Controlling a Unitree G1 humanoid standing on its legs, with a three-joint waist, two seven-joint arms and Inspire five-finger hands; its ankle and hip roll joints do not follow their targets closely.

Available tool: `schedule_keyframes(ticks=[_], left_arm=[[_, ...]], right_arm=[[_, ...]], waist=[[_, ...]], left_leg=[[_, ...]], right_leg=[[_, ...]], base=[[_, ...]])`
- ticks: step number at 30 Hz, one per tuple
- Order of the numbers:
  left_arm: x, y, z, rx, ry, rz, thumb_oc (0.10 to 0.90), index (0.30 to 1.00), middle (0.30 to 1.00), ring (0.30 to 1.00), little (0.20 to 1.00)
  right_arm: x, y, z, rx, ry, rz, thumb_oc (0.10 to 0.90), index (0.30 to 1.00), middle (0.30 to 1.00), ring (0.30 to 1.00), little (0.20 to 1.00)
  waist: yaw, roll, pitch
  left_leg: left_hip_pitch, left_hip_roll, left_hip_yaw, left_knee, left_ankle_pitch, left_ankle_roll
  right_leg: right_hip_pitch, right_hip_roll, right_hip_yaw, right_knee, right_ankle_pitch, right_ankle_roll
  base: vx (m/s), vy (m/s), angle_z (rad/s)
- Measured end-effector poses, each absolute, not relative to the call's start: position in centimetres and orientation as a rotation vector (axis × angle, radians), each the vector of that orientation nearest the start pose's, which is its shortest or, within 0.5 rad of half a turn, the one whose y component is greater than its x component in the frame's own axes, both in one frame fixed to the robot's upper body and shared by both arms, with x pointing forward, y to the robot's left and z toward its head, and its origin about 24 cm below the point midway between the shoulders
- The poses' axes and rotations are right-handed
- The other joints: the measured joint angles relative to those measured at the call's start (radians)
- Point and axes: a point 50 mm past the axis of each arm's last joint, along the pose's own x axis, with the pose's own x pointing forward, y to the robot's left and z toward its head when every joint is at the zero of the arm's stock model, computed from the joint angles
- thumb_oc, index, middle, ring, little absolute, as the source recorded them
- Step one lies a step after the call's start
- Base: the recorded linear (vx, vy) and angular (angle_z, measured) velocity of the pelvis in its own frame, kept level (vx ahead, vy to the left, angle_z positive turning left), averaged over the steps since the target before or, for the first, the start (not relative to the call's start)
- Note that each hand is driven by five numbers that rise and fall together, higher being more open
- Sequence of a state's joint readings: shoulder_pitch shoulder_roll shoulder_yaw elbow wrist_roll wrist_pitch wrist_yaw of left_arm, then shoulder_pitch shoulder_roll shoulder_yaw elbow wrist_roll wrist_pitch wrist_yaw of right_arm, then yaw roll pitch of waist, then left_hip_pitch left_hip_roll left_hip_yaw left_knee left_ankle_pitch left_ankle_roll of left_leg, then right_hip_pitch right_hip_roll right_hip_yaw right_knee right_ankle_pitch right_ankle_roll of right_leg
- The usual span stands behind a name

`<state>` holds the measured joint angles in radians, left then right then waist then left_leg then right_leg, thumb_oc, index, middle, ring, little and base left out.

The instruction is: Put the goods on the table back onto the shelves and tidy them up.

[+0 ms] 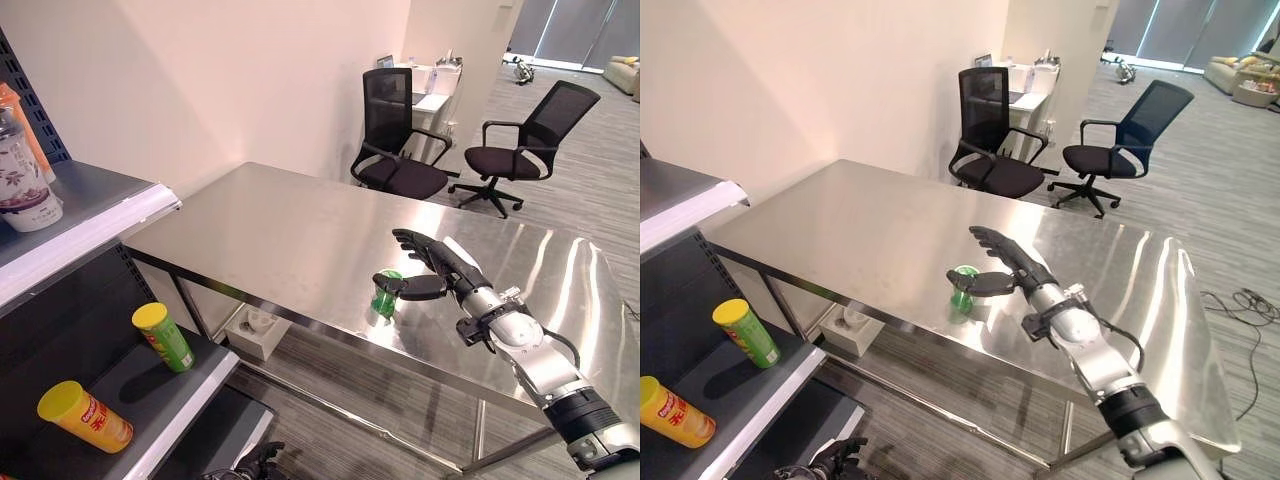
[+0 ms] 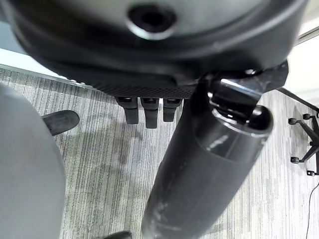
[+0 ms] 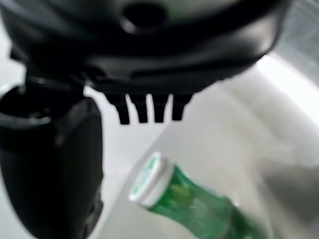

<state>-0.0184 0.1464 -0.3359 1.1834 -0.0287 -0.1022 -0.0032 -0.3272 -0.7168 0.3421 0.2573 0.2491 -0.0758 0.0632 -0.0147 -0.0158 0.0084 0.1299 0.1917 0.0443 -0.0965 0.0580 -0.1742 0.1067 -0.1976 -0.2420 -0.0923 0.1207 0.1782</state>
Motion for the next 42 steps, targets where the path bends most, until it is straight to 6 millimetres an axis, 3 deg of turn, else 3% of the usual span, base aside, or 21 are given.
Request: schedule_keyframes(ticks=[5, 18, 26, 42], left_arm=[[11.0, 17.3, -16.2, 0.291, 1.071, -0.211, 0.800, 0.900, 0.900, 0.900, 0.900], [10.7, 17.5, -16.3, 0.301, 1.074, -0.196, 0.800, 0.900, 0.900, 0.900, 0.900], [10.6, 17.8, -16.3, 0.307, 1.080, -0.190, 0.800, 0.900, 0.900, 0.900, 0.900], [10.3, 17.9, -16.3, 0.302, 1.088, -0.183, 0.800, 0.900, 0.900, 0.900, 0.900]], right_arm=[[30.5, -23.0, 6.5, -0.525, 0.095, 0.233, 0.800, 0.900, 0.900, 0.900, 0.900], [30.4, -22.8, 6.2, -0.517, 0.106, 0.237, 0.800, 0.900, 0.900, 0.900, 0.900], [30.2, -22.1, 3.7, -0.475, 0.194, 0.242, 0.800, 0.900, 0.900, 0.900, 0.900], [30.2, -21.9, 3.7, -0.477, 0.198, 0.247, 0.800, 0.900, 0.900, 0.900, 0.900]], waist=[[-0.001, 0.002, -0.001], [0.002, -0.003, -0.018], [0.002, -0.012, -0.031], [0.002, 0.000, -0.041]], left_leg=[[0.001, 0.000, 0.000, 0.000, 0.000, 0.000], [0.002, 0.000, -0.001, 0.000, 0.000, 0.000], [-0.004, 0.000, -0.001, -0.001, -0.005, 0.008], [-0.004, 0.001, -0.001, -0.001, -0.005, 0.008]], right_leg=[[0.000, 0.000, 0.001, 0.000, 0.000, 0.000], [0.002, 0.000, 0.000, 0.000, 0.000, -0.001], [0.003, 0.000, -0.001, 0.000, -0.004, 0.005], [0.003, 0.000, -0.001, 0.000, -0.004, 0.006]], base=[[0.00, 0.000, 0.00], [0.00, 0.000, 0.00], [0.00, 0.000, 0.00], [0.00, 0.000, 0.00]])
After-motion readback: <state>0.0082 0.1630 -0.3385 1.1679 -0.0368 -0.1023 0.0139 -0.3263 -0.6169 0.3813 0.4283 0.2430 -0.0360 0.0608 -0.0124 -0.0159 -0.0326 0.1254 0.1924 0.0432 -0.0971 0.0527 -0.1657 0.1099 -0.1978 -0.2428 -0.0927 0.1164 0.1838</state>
